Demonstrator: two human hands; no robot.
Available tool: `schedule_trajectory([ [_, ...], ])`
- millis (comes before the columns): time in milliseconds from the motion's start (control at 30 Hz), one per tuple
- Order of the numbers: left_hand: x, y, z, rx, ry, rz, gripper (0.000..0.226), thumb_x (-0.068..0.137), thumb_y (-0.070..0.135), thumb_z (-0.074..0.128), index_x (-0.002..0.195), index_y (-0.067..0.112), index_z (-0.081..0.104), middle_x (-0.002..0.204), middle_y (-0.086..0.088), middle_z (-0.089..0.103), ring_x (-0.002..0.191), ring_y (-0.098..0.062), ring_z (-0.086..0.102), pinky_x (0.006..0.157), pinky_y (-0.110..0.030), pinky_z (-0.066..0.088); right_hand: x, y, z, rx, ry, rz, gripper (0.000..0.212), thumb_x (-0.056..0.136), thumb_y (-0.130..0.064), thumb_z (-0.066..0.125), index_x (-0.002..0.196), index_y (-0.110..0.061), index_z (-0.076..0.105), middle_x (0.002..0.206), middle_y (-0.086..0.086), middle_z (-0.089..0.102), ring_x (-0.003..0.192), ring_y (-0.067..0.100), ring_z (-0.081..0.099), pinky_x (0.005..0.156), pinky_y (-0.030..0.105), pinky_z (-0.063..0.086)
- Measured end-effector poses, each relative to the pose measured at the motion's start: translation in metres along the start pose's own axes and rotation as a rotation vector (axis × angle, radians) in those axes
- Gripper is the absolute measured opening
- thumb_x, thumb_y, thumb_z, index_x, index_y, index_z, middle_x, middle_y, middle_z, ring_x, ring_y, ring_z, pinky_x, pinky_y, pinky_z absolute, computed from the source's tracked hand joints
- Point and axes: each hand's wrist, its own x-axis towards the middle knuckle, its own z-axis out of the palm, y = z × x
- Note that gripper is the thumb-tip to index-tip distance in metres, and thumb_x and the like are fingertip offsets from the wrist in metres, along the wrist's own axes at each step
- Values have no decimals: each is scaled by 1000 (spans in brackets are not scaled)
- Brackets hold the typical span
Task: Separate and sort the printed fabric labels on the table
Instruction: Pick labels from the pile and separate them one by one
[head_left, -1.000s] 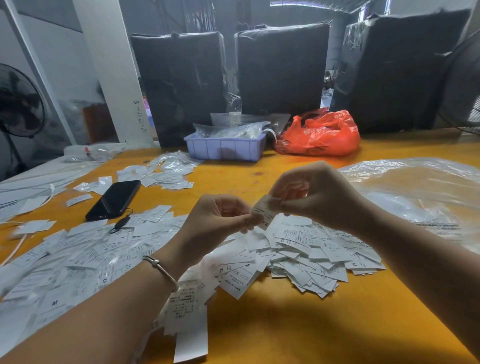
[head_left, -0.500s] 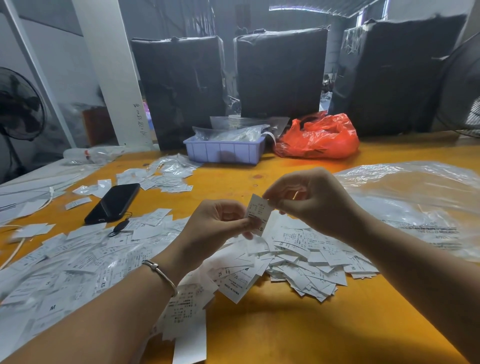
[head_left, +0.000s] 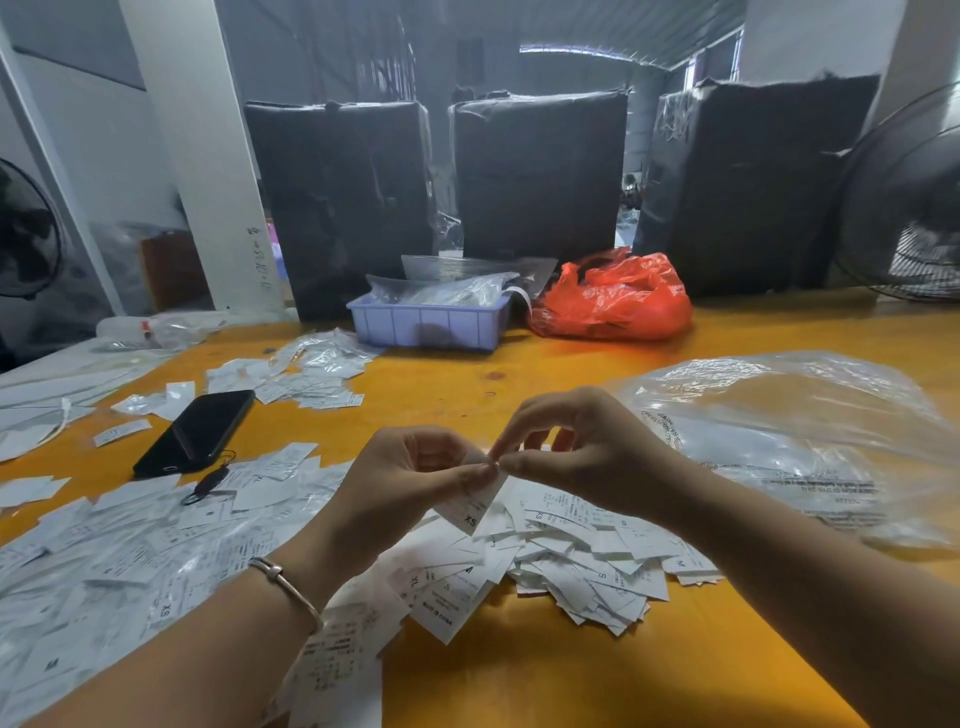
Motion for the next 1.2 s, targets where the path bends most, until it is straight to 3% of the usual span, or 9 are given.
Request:
schedule_trajectory([
  [400, 0, 0, -1, 67, 18, -28, 15, 70, 29, 76, 78, 16, 76, 75, -2, 73, 70, -10, 68, 62, -16, 52, 4, 2, -6, -2, -192, 109, 18, 84, -27, 71, 101, -30, 73, 97, -10, 70, 86, 3, 63, 63, 11, 47],
  [533, 3, -1, -4, 128, 133, -69, 4, 82, 15, 75, 82, 19, 76, 79, -3, 73, 70, -8, 65, 60, -16, 50, 3, -7, -17, -108, -341, 252, 50, 85, -28, 69, 131, -30, 50, 112, -8, 59, 94, 8, 60, 73, 19, 51],
  [600, 4, -3, -5, 183, 187, -82, 8, 84, 11, 72, 81, 19, 75, 79, -4, 72, 67, -6, 62, 58, -16, 48, -1, -12, -26, -330, -411, 361, 47, 90, -28, 64, 133, -25, 45, 113, -9, 54, 95, 10, 55, 76, 22, 48],
  [700, 5, -4, -8, 273, 232, -96, 12, 85, 9, 68, 77, 16, 72, 72, -6, 67, 60, -8, 56, 53, -16, 45, -6, -18, -35, -798, -489, 461, 24, 94, -13, 46, 116, -8, 53, 108, 3, 58, 93, 20, 54, 72, 28, 45],
  [800, 6, -6, -14, 353, 253, -137, 19, 83, 12, 61, 64, 15, 67, 55, 4, 58, 52, -8, 47, 54, -26, 38, -8, -13, -37, -1020, -494, 547, 8, 92, -8, 41, 89, -10, 48, 76, -1, 46, 74, 20, 49, 60, 27, 39],
  [900, 7, -10, -19, 500, 277, -208, 22, 73, 20, 51, 51, 15, 55, 47, 8, 51, 52, -14, 43, 57, -30, 33, -9, -5, -40, -1110, -433, 599, 16, 89, -2, 41, 89, -15, 51, 80, -1, 46, 79, 22, 51, 62, 27, 39],
  [1000, 6, -13, -23, 829, 304, -263, 25, 74, 13, 48, 50, 20, 44, 50, 4, 43, 53, -17, 33, 54, -30, 23, -7, 2, -44, -1111, -414, 684, 18, 89, -2, 40, 90, -15, 52, 84, -1, 47, 83, 23, 50, 63, 27, 38],
  [1100, 6, -14, -26, 1077, 305, -331, 24, 71, 7, 47, 53, 20, 38, 53, 1, 36, 54, -19, 27, 52, -28, 17, -2, 11, -46, -1089, -454, 809, 21, 91, -2, 41, 74, -14, 47, 72, -3, 40, 64, 16, 43, 49, 22, 30],
  [1200, 6, -16, -29, 1171, 288, -356, 20, 70, 6, 48, 56, 18, 41, 54, 2, 39, 54, -20, 31, 51, -26, 18, -2, 24, -47, -1096, -455, 904, 29, 91, -4, 42, 66, -18, 39, 66, -4, 35, 55, 13, 34, 48, 20, 28],
])
